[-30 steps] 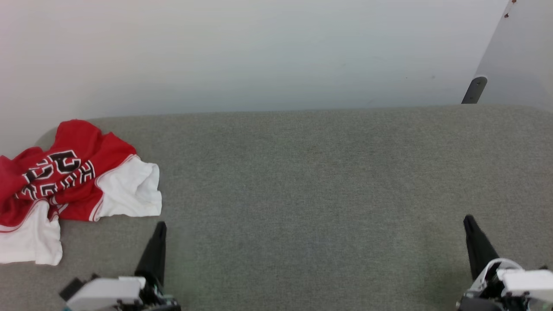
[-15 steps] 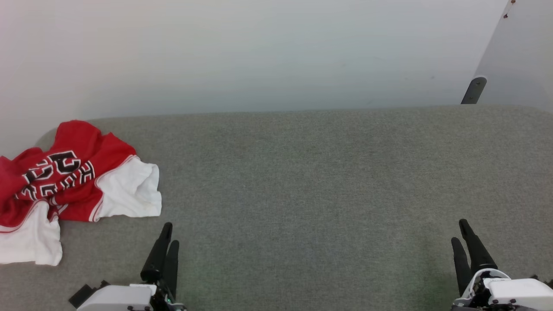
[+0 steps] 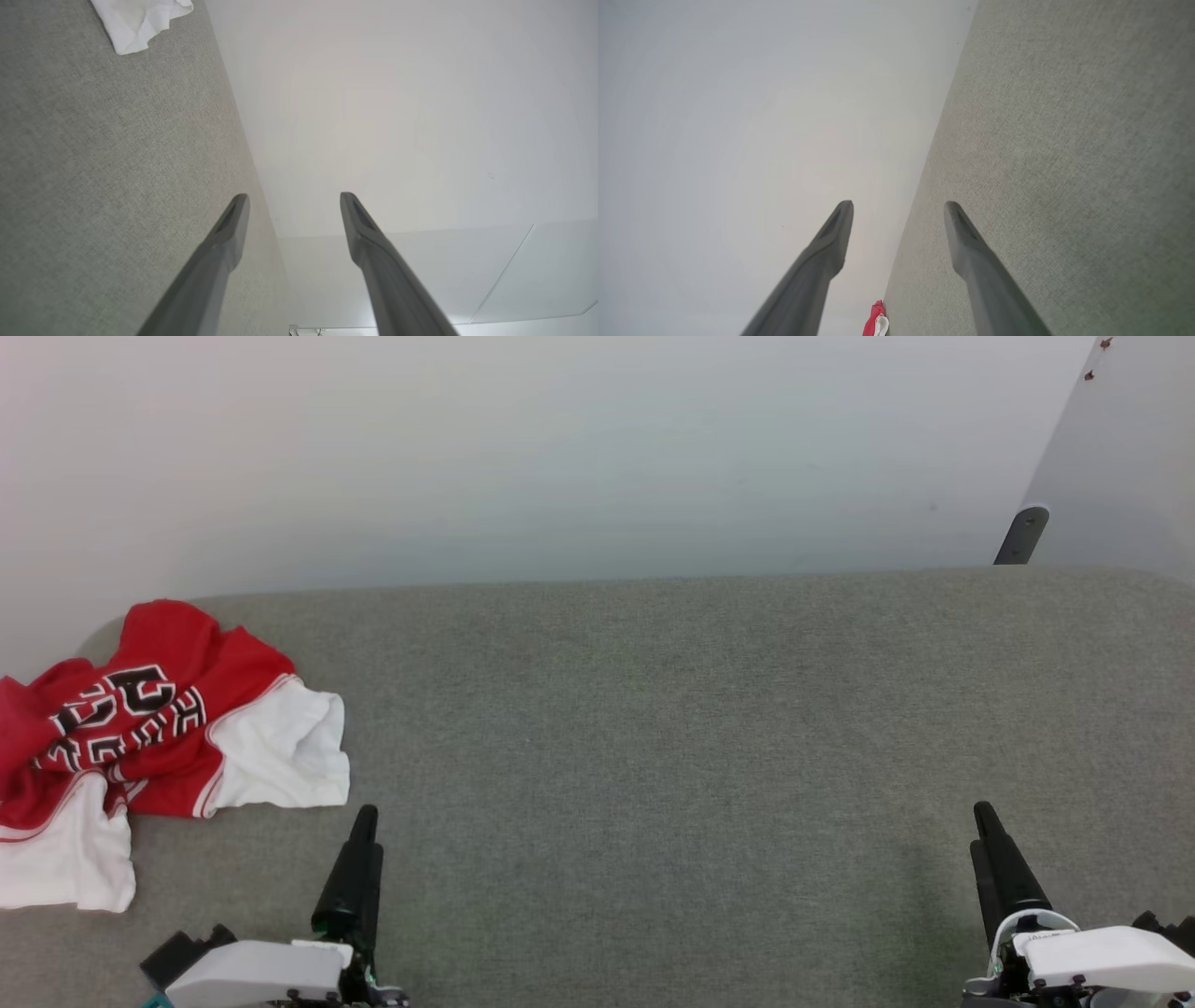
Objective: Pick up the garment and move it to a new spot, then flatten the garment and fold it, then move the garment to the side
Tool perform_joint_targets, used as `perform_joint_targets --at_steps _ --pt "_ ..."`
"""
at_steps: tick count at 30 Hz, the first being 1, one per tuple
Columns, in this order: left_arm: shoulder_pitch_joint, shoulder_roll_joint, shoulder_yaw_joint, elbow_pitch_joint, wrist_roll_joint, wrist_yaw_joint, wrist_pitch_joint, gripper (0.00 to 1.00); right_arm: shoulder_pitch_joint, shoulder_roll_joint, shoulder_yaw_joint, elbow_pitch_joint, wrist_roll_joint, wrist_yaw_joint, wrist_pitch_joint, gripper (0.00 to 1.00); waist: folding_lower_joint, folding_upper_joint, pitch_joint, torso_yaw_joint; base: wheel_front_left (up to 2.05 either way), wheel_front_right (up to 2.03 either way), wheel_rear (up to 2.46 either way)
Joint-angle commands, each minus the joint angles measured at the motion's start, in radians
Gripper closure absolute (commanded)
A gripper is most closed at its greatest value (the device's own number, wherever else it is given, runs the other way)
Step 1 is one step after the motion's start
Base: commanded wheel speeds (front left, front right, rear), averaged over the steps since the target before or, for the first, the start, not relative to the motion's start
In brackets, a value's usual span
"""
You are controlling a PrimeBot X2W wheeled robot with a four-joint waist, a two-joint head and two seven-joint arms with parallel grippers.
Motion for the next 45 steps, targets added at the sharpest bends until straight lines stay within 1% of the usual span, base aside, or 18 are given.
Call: perform_joint_targets --at_steps 1,9,20,27,34,45 --pt "-0.008 0.016 -0.011 -0.022 0.029 0.007 -0.012 0.0 -0.032 -0.008 0.009 -0.018 -0.04 0.0 -0.01 0.0 0.0 0.0 -0.001 0.0 0.0 0.0 0.0" --pt "-0.006 0.054 -0.05 -0.031 0.152 0.036 -0.051 0.0 -0.036 -0.01 0.016 -0.024 -0.19 0.0 -0.03 0.0 0.0 0.0 -0.006 0.0 0.0 0.0 0.0" --pt "-0.019 0.103 -0.099 -0.039 0.405 0.097 -0.094 0.0 -0.039 -0.005 0.015 -0.038 -0.459 0.001 -0.049 0.0 0.0 0.0 -0.011 0.0 0.0 0.0 0.0" --pt "-0.012 0.118 -0.11 -0.052 0.559 0.12 -0.116 0.0 -0.038 -0.001 0.015 -0.05 -0.609 0.001 -0.056 0.0 0.0 0.0 -0.015 -0.001 0.0 0.0 0.0" --pt "-0.001 0.129 -0.118 -0.062 0.672 0.132 -0.134 0.0 -0.038 0.001 0.014 -0.06 -0.706 0.001 -0.06 0.0 0.0 0.0 -0.019 -0.002 0.0 0.0 0.0" --pt "0.016 0.14 -0.112 -0.076 0.805 0.126 -0.164 0.0 -0.039 0.003 0.011 -0.078 -0.852 0.001 -0.074 0.0 0.0 0.0 -0.024 -0.006 0.0 0.0 0.0"
